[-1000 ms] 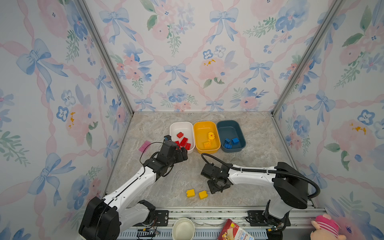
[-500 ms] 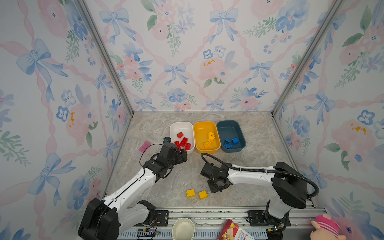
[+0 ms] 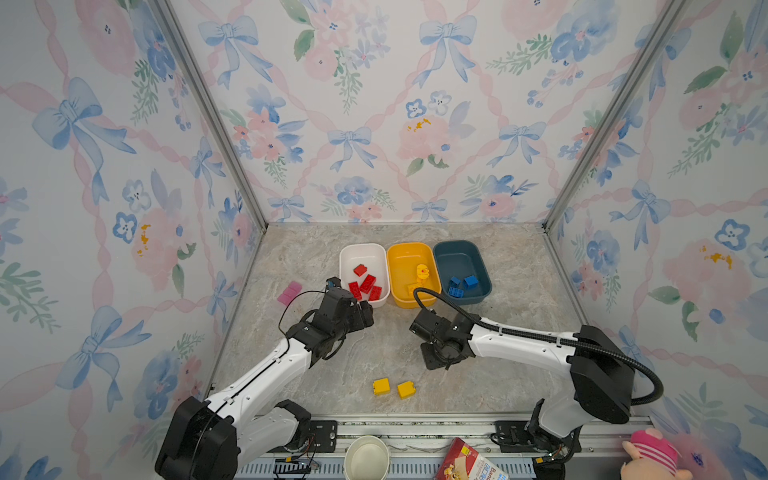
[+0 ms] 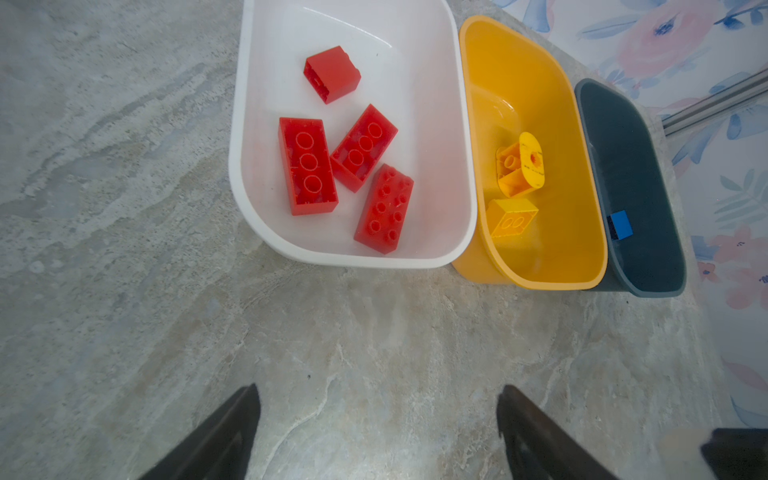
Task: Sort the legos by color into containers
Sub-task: 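Lift the blue brick with the right gripper, then carry the blue brick into the teal bin and open the right gripper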
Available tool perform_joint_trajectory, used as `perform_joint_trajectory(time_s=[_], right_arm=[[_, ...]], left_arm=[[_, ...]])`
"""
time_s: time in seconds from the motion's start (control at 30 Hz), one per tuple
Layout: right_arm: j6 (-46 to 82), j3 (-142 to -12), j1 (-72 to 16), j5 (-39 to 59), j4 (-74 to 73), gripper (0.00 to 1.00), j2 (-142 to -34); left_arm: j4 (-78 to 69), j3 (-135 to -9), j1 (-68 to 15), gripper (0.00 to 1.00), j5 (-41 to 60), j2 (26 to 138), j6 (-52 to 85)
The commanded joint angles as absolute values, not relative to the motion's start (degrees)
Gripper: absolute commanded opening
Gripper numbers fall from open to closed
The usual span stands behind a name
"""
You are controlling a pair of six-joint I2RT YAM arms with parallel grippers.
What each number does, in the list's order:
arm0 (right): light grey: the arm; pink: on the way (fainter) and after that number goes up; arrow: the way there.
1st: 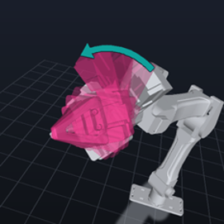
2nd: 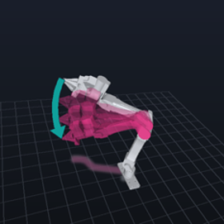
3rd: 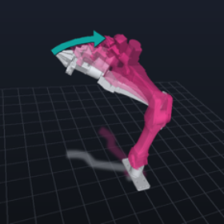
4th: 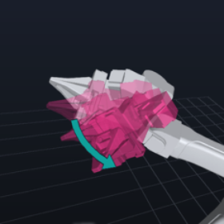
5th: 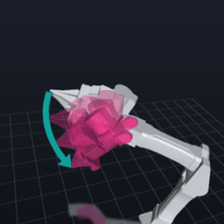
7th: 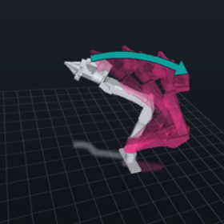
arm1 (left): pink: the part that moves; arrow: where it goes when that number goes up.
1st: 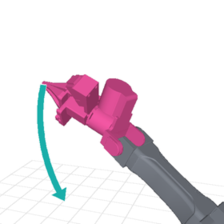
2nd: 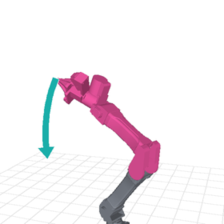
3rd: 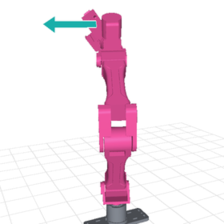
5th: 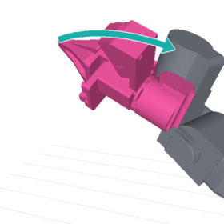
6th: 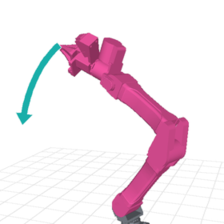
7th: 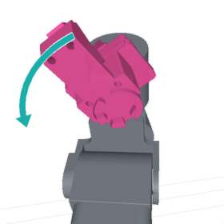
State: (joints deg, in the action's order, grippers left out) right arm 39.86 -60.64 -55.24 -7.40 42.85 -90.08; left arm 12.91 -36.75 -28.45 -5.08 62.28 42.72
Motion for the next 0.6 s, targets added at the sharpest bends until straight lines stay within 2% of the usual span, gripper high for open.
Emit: perform_joint_trajectory(time_s=[0.0,0.27,0.57], right_arm=[[36.41,-63.19,-50.95,-8.94,45.39,0.38,-87.09],[28.0,-69.72,-36.9,-8.7,43.68,0.38,-86.82],[24.42,-79.02,-24.0,-4.75,37.24,0.37,-97.48]], left_arm=[[12.69,-36.84,-28.59,0.91,-5.19,61.6,42.76],[12.65,-37.22,-28.63,0.92,-4.56,62.33,42.98],[12.66,-37.95,-29.27,0.91,-4.2,63.5,43.38]])
